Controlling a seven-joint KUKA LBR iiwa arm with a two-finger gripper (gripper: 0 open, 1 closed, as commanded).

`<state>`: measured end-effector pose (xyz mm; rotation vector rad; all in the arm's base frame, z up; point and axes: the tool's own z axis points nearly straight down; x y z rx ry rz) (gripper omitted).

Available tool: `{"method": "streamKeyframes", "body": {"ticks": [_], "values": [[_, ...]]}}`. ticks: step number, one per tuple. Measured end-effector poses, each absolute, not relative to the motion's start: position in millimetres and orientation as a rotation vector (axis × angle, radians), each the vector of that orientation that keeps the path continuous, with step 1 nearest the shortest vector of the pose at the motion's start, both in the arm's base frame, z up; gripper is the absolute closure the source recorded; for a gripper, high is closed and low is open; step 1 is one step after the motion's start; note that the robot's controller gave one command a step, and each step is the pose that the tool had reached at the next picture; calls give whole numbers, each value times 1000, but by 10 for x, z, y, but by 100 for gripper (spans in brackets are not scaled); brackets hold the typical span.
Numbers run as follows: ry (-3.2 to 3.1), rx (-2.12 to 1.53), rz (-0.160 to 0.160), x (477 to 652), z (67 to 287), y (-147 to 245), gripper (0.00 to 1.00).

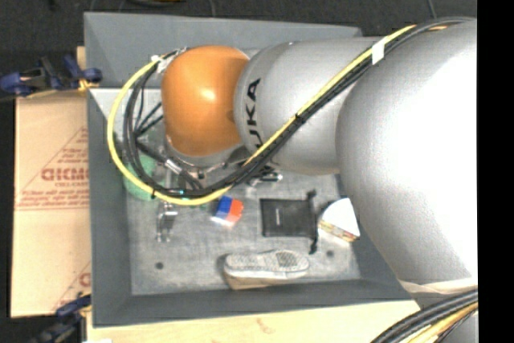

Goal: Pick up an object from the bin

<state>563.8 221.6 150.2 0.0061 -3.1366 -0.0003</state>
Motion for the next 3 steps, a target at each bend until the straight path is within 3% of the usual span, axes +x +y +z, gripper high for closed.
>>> {"method": "streamKeyframes", "body": {"ticks": [1, 2, 3], "values": [[-3144, 0, -3, 5660, 1545, 2208, 0], [-3148, 73, -3, 5919, 1339, 1929, 0], [-3139, 288, -2, 6187, 925, 1788, 0]]}}
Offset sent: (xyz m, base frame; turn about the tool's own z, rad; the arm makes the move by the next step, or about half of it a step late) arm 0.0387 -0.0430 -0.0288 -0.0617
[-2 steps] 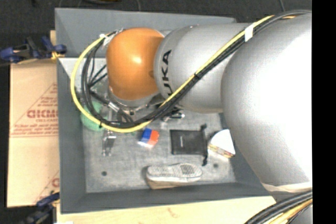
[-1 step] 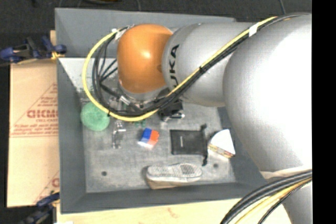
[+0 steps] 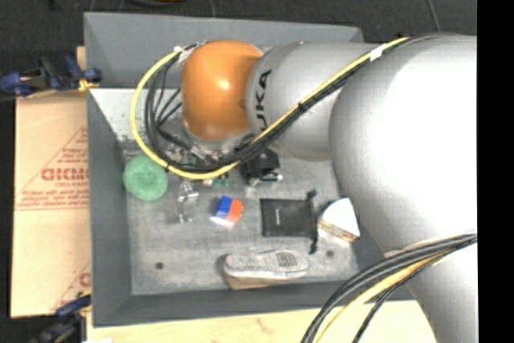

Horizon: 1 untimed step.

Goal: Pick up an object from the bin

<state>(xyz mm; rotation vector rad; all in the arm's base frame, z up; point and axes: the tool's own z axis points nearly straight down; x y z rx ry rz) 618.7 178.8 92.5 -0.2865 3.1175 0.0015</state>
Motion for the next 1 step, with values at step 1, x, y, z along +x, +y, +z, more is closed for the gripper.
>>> {"method": "streamKeyframes", "body": {"ticks": [1], "values": [[3142, -137, 1, 6243, 1051, 1746, 0]]}}
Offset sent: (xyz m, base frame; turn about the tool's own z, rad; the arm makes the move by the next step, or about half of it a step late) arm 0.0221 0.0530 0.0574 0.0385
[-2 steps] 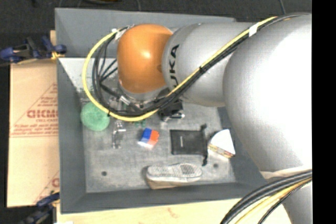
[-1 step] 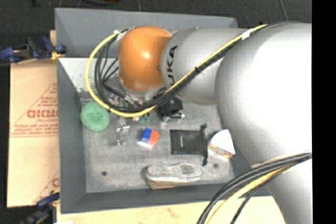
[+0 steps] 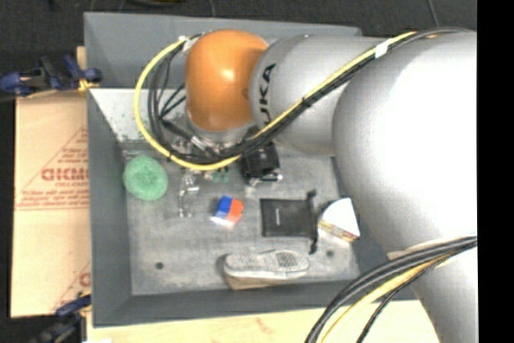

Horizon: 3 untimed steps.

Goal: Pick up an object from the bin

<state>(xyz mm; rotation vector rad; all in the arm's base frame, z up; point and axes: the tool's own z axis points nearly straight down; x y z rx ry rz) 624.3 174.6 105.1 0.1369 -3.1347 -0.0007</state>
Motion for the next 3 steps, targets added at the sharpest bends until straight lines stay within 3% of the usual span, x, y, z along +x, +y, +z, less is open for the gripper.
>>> {"method": "streamKeyframes", "body": {"ticks": [1, 2, 3], "values": [[-3146, 88, 0, 6357, 1335, 2023, 0], [-3147, 180, -5, 6274, 997, 2219, 0], [-3137, -291, -8, 6566, 738, 2305, 100]]}}
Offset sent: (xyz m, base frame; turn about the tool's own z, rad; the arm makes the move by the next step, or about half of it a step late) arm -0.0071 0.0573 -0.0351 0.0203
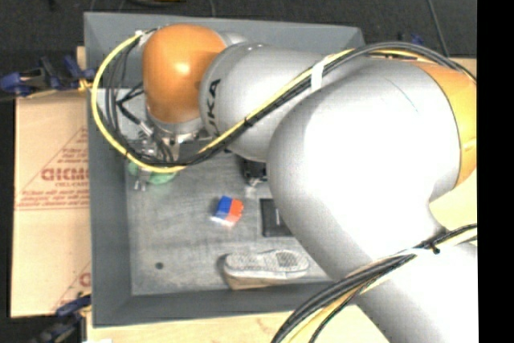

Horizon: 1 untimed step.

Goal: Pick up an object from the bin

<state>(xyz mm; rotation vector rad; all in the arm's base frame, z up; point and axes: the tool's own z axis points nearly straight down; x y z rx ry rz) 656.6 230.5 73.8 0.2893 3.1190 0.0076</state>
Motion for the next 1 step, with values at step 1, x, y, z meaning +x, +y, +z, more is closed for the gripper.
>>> {"method": "streamKeyframes", "body": {"ticks": [1], "values": [[3119, 290, 8, 6566, 738, 2304, 100]]}}
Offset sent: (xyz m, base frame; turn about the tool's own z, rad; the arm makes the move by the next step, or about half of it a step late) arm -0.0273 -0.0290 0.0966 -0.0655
